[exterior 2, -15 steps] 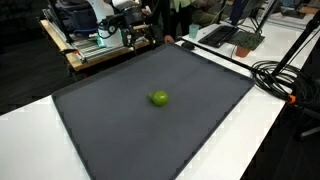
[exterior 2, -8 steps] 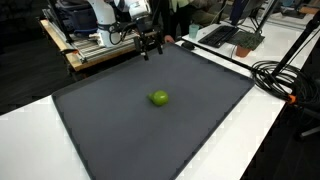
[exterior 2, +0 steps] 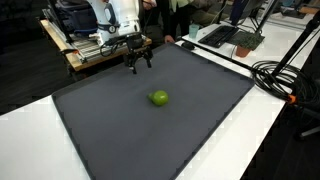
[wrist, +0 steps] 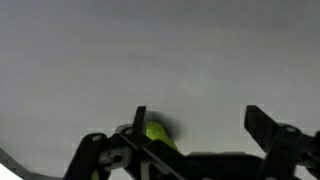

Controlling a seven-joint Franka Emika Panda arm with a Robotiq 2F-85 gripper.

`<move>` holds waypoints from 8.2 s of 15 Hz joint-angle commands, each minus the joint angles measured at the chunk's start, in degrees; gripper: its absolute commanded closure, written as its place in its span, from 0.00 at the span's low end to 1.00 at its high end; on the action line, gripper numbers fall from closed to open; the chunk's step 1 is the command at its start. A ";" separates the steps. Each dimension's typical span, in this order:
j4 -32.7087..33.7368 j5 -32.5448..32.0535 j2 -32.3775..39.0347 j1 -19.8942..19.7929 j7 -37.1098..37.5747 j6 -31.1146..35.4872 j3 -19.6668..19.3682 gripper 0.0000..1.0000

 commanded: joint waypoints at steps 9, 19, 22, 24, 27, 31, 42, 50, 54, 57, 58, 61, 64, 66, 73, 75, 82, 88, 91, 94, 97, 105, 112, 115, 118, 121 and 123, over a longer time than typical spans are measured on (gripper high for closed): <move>8.90 -15.48 11.84 -17.13 8.05 10.10 7.76 0.00; 17.86 -17.11 21.16 -19.96 7.04 14.43 9.38 0.00; 19.42 -18.01 22.78 -20.32 6.88 14.52 9.91 0.02; 20.37 -18.38 23.42 -19.97 6.02 14.00 9.67 0.06; 21.36 -18.90 24.15 -20.10 5.85 13.62 9.89 0.12; 22.41 -19.63 24.95 -20.22 5.74 13.45 10.10 0.38; 23.61 -19.54 25.40 -19.37 5.11 13.22 9.51 0.81; 20.09 -19.53 22.35 -19.59 5.27 17.27 8.82 0.87; 18.48 -19.94 21.18 -19.21 5.68 20.44 7.69 0.87; 16.95 -20.13 19.91 -18.64 5.51 20.52 6.91 0.87; 16.52 -20.40 19.56 -18.63 5.60 20.49 6.88 0.87; 15.56 -20.49 18.63 -18.45 5.91 20.45 6.96 0.87; 17.13 -19.14 20.38 -17.81 6.17 20.23 6.91 0.62; 16.85 -19.15 20.08 -17.77 6.17 20.23 6.89 0.62; 16.64 -19.15 19.98 -17.77 6.17 20.23 6.86 0.62; 16.64 -19.15 19.98 -17.77 6.17 20.23 6.86 0.62; 16.64 -19.15 19.98 -17.77 6.17 20.23 6.86 0.62; 17.15 -18.10 20.55 -16.70 5.68 19.65 6.35 0.87; 17.72 -18.18 21.31 -16.26 5.83 19.44 6.42 0.87; 18.56 -17.68 22.38 -15.70 5.73 18.81 6.24 0.87; 19.29 -17.44 23.25 -15.64 5.72 18.06 6.29 0.87; 20.18 -15.73 23.79 -14.80 5.07 15.80 5.69 0.87; 19.93 -14.10 23.21 -14.07 4.84 13.62 5.47 0.23; 18.27 -13.32 21.50 -13.74 4.67 13.63 5.04 0.02; 13.53 -15.15 17.09 -15.23 5.04 14.54 5.32 0.00; 7.34 -24.10 11.45 -22.06 8.58 15.28 8.80 0.00; 4.04 -33.88 8.86 -28.11 12.78 18.80 11.13 0.00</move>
